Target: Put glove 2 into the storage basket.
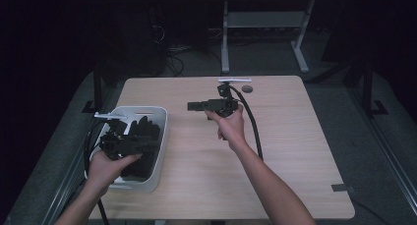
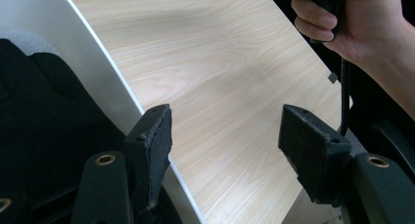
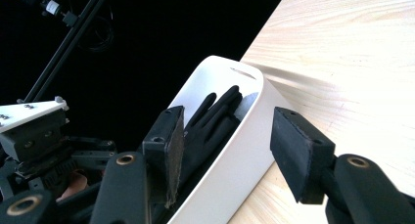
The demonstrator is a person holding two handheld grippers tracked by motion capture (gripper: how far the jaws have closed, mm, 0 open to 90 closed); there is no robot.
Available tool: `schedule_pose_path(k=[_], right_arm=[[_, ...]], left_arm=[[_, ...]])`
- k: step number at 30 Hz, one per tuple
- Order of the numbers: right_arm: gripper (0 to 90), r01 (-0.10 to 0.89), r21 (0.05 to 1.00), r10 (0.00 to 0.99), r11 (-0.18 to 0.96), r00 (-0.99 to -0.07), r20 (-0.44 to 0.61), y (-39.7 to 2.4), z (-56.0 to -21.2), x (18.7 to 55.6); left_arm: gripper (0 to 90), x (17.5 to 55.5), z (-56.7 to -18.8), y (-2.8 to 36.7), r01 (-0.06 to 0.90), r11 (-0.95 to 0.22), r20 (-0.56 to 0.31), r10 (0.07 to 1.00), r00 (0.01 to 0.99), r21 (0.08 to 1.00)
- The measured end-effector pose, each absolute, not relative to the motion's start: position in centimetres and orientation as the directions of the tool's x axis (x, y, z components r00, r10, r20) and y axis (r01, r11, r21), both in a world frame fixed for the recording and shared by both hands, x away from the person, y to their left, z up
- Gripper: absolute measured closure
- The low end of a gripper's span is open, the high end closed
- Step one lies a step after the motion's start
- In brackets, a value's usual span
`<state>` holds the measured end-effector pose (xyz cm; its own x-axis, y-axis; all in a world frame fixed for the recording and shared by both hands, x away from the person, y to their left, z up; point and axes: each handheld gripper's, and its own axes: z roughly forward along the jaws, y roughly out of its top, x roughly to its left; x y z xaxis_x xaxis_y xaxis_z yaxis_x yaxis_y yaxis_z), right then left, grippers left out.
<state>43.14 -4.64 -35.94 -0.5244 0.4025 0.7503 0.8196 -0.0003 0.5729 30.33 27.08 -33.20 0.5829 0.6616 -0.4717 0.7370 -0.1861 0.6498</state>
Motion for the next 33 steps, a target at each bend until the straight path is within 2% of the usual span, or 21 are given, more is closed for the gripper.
schedule_pose_path(k=[33], right_arm=[[43.0,0.815,0.578,0.414,-0.045,-0.512,0.753,-9.9,-35.7,42.5]], left_arm=[[28.3,31.5,-32.8,22.7,0.715,-0.235,-0.460,0.626,0.630,0.658]])
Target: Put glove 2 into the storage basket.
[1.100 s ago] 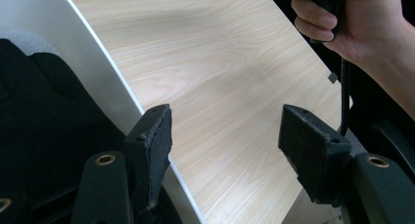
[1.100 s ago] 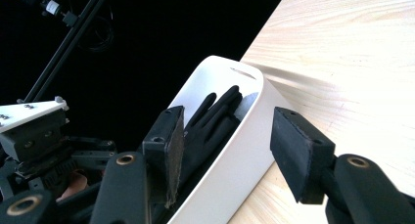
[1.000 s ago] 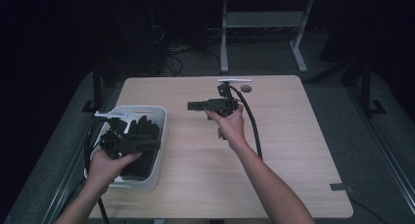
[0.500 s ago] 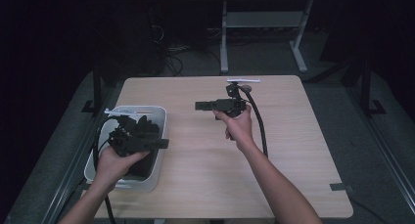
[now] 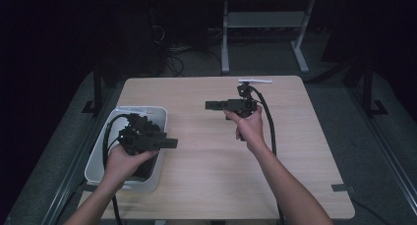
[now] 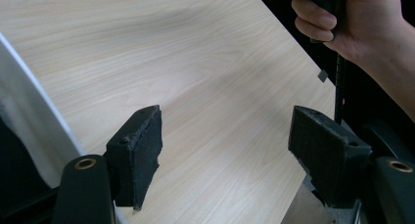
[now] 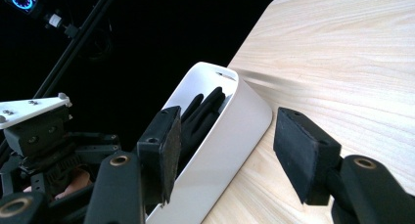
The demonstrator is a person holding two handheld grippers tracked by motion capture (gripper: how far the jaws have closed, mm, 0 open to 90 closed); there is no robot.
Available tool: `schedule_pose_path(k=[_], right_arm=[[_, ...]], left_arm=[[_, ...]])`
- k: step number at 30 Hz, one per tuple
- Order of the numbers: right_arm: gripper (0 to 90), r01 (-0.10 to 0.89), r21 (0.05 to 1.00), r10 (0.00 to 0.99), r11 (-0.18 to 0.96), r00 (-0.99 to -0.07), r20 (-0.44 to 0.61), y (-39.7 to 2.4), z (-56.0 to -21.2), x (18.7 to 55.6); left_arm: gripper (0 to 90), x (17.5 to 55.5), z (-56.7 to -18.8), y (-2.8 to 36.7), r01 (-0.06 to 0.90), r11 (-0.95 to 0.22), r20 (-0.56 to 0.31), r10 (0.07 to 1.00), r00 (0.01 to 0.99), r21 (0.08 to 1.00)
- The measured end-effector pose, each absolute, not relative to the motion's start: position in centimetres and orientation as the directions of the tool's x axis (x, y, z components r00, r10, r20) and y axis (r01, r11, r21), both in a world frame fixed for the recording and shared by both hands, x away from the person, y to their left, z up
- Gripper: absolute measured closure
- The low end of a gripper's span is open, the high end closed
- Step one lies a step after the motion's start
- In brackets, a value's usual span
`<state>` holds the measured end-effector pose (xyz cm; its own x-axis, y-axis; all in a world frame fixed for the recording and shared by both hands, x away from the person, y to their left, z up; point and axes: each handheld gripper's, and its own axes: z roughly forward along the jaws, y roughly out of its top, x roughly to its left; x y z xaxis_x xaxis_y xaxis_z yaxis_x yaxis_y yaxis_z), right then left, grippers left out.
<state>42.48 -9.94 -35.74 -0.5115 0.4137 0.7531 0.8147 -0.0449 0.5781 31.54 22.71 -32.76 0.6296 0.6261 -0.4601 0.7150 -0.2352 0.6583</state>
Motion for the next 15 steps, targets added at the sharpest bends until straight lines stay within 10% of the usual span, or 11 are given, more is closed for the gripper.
schedule_pose_path(k=[15], right_arm=[[41.8,0.817,0.572,0.424,-0.068,-0.495,0.758,-12.4,-35.8,42.2]], left_arm=[[27.0,31.9,-32.7,20.8,0.706,-0.250,-0.459,0.609,0.646,0.663]])
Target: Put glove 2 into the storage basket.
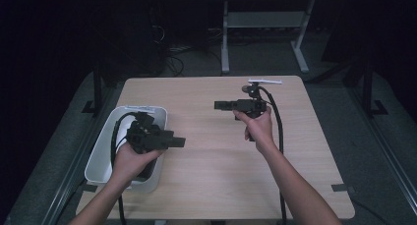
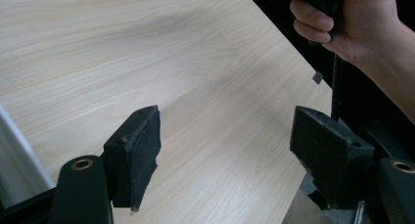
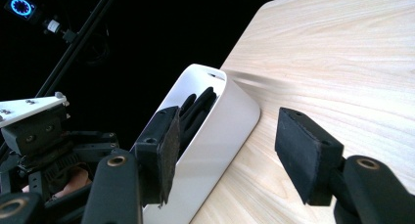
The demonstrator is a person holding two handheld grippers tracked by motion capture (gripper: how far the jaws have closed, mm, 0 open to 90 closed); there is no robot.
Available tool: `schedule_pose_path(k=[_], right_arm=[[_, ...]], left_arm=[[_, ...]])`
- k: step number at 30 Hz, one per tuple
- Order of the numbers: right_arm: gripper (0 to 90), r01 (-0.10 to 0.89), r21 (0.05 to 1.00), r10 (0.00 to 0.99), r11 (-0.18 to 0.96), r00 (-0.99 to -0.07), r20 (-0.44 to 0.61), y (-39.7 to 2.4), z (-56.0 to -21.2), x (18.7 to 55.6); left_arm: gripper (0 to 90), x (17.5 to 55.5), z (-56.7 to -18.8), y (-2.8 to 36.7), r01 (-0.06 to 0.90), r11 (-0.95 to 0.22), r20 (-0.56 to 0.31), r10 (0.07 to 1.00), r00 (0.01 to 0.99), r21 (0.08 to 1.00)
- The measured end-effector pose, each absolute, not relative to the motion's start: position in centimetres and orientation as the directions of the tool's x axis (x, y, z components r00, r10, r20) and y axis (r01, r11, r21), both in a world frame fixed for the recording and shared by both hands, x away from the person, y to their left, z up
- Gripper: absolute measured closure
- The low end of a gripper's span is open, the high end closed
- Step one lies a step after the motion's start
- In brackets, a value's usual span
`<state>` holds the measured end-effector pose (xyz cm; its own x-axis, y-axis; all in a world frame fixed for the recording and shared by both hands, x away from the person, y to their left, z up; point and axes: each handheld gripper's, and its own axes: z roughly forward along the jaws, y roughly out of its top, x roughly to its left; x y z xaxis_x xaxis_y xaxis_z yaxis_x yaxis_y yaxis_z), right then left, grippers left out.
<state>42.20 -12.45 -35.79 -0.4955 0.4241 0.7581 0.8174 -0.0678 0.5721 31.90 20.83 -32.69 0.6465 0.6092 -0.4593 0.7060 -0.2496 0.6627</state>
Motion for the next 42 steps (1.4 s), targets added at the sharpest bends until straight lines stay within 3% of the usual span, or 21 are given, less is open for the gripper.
schedule_pose_path(k=[42], right_arm=[[40.8,0.823,0.551,0.467,-0.138,-0.437,0.769,-20.9,-37.4,39.9]], left_arm=[[24.4,31.6,-33.4,14.5,0.676,-0.298,-0.462,0.545,0.700,0.674]])
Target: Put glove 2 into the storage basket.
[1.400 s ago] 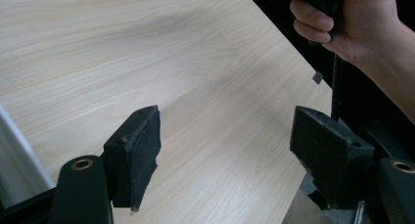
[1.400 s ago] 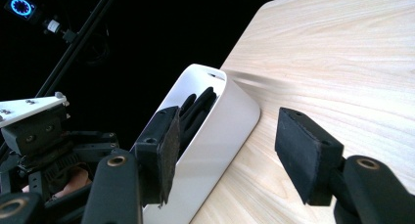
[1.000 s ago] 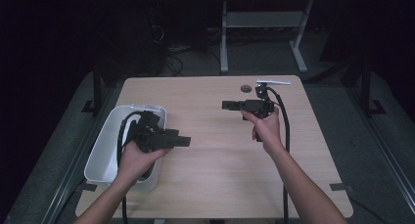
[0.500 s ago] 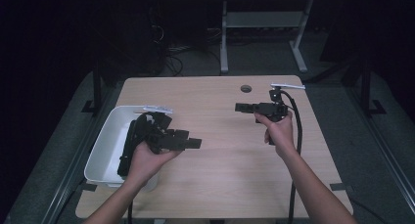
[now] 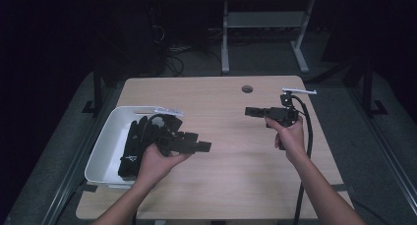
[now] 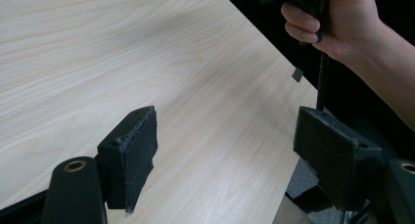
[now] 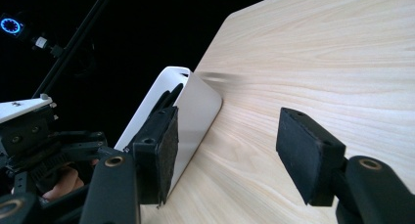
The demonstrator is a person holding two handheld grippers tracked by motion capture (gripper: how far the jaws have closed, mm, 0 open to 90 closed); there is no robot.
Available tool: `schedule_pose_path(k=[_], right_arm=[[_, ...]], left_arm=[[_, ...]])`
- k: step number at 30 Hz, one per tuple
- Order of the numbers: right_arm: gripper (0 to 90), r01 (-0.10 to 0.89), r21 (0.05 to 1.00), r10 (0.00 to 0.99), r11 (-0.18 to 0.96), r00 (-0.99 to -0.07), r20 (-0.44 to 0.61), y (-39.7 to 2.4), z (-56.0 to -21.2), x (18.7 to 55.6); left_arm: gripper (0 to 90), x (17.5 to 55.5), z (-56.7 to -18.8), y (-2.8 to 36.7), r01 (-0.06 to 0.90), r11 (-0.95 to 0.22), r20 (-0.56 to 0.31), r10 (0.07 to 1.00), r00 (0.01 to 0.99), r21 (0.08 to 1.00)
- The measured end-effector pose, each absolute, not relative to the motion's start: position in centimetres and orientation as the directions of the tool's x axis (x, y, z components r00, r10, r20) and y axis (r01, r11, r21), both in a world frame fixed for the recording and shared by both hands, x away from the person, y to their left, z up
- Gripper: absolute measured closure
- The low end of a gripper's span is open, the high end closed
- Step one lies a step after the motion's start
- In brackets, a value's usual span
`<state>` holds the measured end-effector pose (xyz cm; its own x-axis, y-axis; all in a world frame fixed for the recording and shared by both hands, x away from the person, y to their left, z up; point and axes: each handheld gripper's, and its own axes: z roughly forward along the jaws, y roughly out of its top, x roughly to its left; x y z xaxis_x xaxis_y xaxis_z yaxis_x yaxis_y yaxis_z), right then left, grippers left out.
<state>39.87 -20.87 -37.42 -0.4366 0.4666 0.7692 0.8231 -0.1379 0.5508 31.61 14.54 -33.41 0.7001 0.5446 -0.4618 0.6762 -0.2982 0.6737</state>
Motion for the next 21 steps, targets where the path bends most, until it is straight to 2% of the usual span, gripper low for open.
schedule_pose_path(k=[21], right_arm=[[40.7,0.824,0.536,0.492,-0.183,-0.395,0.776,-24.9,-39.2,38.0]], left_arm=[[24.0,31.6,-34.4,12.3,0.672,-0.304,-0.476,0.517,0.711,0.675]])
